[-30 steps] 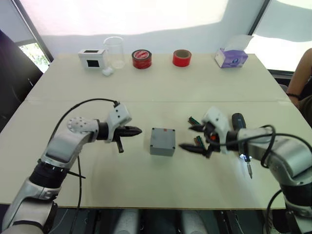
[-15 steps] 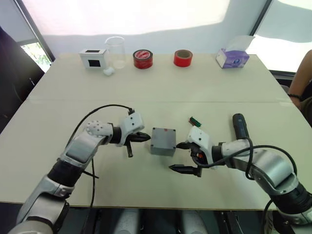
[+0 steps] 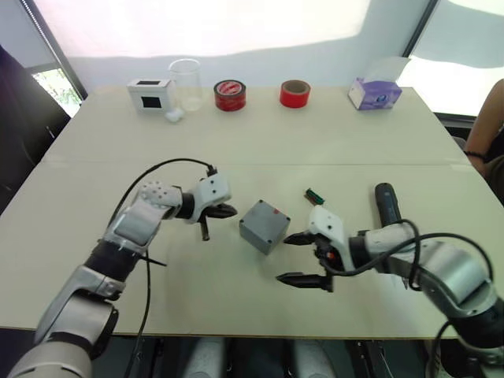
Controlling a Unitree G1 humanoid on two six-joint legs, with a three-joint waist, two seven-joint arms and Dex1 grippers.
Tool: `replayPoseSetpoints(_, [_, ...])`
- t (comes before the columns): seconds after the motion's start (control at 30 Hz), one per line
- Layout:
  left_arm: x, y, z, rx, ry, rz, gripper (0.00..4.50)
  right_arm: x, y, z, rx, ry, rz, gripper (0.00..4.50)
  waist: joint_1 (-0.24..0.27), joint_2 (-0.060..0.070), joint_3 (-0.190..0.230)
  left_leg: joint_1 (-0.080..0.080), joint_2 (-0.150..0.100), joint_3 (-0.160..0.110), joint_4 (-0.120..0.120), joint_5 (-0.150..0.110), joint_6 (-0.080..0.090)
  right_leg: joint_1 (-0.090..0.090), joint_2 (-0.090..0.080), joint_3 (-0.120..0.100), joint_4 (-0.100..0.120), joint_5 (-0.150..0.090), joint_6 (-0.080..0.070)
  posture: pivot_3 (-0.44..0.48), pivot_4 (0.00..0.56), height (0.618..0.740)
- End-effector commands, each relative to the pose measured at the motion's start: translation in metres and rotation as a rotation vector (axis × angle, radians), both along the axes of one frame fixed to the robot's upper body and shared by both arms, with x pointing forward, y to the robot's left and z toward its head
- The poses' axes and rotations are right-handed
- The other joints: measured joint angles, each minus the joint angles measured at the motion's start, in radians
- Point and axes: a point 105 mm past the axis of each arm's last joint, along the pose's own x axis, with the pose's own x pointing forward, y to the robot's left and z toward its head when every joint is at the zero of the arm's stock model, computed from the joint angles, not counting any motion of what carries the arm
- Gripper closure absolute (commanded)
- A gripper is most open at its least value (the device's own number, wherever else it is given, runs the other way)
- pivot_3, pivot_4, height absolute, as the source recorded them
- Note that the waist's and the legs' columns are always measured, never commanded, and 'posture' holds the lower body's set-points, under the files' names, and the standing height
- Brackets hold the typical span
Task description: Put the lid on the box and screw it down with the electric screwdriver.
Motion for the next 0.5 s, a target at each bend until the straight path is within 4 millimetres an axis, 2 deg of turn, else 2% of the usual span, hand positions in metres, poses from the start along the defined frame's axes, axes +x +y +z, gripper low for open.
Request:
replayPoseSetpoints(0.03, [-0.02, -0.007, 0.008, -0.01, 0.005, -0.082, 4.5, 0.02, -0.005, 0.013, 0.018, -0.093, -0.029, 0.05, -0.001, 0.0, 0.0, 0.0, 0.0, 0.0, 0.0, 0.0, 0.0, 0.0, 0.0, 0.0, 0.0, 0.0, 0.0, 0.0, 0.15, 0.74])
replayPoseSetpoints(0.13, [-0.039, -0.01, 0.0, -0.003, 0.061, -0.12, 4.5, 0.038, -0.005, 0.01, -0.015, -0.147, -0.016, 0.05, -0.003, 0.0, 0.0, 0.0, 0.0, 0.0, 0.0, 0.0, 0.0, 0.0, 0.0, 0.0, 0.0, 0.0, 0.0, 0.0, 0.15, 0.74])
replayPoseSetpoints(0.27, [-0.047, -0.023, -0.003, -0.027, 0.079, -0.136, 4.5, 0.048, 0.006, 0.006, -0.01, -0.178, 0.028, 0.05, 0.001, 0.0, 0.0, 0.0, 0.0, 0.0, 0.0, 0.0, 0.0, 0.0, 0.0, 0.0, 0.001, 0.0, 0.0, 0.0, 0.15, 0.74])
replayPoseSetpoints(0.4, [-0.047, -0.031, -0.001, -0.061, 0.082, -0.133, 4.5, 0.045, 0.015, 0.002, -0.032, -0.183, 0.095, 0.05, 0.001, 0.0, 0.0, 0.0, 0.0, 0.0, 0.0, 0.0, 0.0, 0.0, 0.0, 0.0, 0.001, 0.0, 0.0, 0.0, 0.15, 0.74])
replayPoseSetpoints(0.5, [-0.035, -0.029, 0.002, -0.05, 0.039, -0.096, 4.5, 0.032, 0.02, -0.003, -0.031, -0.148, 0.167, 0.05, 0.0, 0.0, 0.0, 0.0, 0.0, 0.0, 0.0, 0.0, 0.0, 0.0, 0.0, 0.0, 0.001, 0.0, 0.0, 0.0, 0.15, 0.74])
